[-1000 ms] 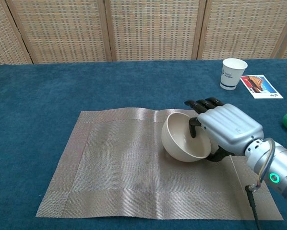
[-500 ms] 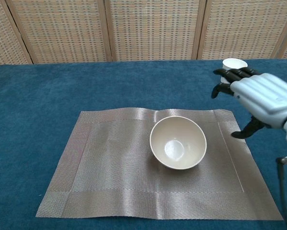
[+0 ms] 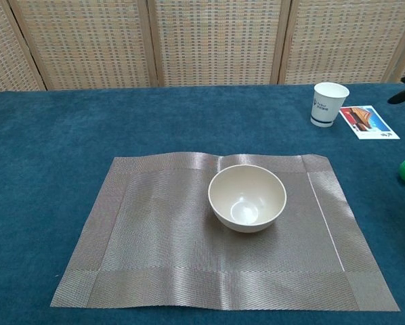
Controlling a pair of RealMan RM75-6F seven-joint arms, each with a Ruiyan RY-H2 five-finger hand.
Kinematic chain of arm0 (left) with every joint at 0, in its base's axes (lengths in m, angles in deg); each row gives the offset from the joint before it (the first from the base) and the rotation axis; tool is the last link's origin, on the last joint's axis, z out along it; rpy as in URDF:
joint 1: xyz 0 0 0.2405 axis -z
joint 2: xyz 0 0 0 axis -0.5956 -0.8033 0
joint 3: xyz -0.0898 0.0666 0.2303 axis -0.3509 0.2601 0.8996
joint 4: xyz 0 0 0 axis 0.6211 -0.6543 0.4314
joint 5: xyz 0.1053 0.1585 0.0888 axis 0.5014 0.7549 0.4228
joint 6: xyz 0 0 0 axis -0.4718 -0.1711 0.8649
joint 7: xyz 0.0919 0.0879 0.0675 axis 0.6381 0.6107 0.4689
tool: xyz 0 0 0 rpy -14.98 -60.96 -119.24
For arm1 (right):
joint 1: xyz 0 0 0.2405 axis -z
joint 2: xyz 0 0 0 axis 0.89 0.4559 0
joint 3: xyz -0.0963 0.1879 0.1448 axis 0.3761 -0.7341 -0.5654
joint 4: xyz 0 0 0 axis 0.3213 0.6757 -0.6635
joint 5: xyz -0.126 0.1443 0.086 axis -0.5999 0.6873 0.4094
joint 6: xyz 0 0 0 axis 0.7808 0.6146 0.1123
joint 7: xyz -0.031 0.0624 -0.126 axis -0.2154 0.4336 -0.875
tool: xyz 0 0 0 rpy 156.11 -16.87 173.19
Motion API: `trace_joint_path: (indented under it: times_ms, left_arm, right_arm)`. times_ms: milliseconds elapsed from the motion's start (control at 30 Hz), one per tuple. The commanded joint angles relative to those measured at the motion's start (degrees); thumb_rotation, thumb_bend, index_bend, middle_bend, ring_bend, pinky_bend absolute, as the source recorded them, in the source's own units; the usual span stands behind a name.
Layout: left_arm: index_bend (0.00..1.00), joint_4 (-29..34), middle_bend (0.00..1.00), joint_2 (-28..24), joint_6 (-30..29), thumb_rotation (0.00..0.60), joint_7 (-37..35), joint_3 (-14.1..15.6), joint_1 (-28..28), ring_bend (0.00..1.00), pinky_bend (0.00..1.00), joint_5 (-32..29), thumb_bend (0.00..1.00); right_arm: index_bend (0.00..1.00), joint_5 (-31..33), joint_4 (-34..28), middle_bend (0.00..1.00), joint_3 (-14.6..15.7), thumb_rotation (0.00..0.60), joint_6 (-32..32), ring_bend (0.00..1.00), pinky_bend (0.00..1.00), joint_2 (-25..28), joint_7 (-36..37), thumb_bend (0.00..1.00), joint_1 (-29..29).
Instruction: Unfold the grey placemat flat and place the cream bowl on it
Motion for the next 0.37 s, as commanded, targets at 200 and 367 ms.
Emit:
trace_joint_path:
  times_ms: [200, 367]
  left_arm:
    - [0.0, -1.19, 0.0, -0.02, -2.37, 0.6, -0.78, 0.64, -2.38, 0.0, 0.0, -0.74, 0.18]
    - [0.0, -2.04, 0.0, -0.21, -3.29, 0.6, -1.47, 0.99, -3.52, 0.0, 0.0, -0.82, 0.18]
  right_arm:
    - [0.08, -3.82, 8.29, 0.0, 3.71, 0.6, 6.88, 0.0, 0.0, 4.54, 14.61, 0.14, 6.78]
    - [0.06, -4.12, 11.27, 0.0, 3.41, 0.6, 8.39, 0.0, 0.0, 5.29, 17.18, 0.14, 8.27]
